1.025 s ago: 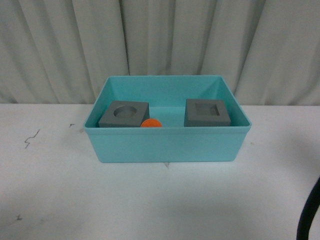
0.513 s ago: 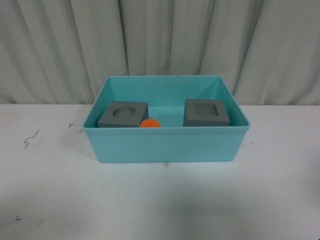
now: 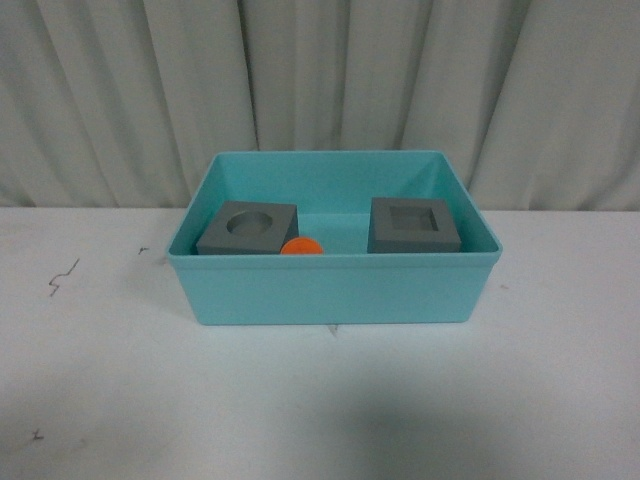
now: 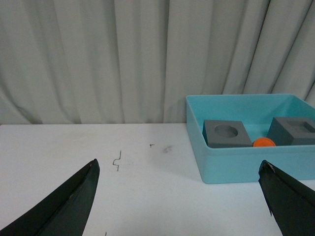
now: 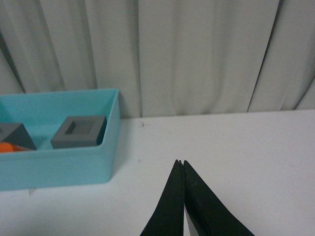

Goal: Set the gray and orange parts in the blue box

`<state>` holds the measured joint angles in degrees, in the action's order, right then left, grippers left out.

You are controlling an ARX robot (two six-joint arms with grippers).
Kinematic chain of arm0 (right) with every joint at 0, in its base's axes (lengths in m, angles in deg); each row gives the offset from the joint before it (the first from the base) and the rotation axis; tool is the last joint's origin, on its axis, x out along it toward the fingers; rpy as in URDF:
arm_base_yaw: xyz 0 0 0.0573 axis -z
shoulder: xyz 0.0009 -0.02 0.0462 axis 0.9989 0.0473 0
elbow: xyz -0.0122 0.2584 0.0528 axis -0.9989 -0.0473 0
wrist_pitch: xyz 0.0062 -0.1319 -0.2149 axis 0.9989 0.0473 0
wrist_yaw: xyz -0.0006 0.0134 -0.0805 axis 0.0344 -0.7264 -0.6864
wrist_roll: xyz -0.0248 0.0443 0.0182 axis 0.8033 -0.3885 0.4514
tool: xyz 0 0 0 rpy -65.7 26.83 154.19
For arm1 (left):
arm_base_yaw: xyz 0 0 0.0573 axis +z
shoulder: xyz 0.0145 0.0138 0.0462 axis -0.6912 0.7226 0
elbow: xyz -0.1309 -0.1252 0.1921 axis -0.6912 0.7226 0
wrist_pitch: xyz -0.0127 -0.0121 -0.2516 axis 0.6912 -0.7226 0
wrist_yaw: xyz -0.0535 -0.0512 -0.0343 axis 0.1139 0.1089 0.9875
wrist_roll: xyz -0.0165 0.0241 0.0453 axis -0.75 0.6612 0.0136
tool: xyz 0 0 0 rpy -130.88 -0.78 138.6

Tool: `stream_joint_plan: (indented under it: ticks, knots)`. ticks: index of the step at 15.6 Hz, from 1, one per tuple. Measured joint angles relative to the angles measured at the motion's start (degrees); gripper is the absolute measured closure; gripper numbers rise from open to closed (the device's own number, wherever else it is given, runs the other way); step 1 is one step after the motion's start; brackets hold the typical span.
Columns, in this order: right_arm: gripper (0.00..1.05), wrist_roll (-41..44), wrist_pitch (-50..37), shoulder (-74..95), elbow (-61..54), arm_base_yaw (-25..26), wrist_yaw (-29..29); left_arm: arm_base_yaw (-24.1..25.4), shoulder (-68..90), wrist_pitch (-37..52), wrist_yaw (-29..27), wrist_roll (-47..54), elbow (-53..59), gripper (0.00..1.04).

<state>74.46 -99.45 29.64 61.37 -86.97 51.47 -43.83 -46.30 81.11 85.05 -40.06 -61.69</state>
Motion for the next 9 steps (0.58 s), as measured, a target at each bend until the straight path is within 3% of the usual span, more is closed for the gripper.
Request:
stream_joint_plan:
  ticks: [9]
  knots:
    - [1.03, 0.0, 17.7, -20.6, 0.0, 0.0, 0.0, 0.0, 0.0, 0.0, 0.0, 0.0, 0.0, 0.07]
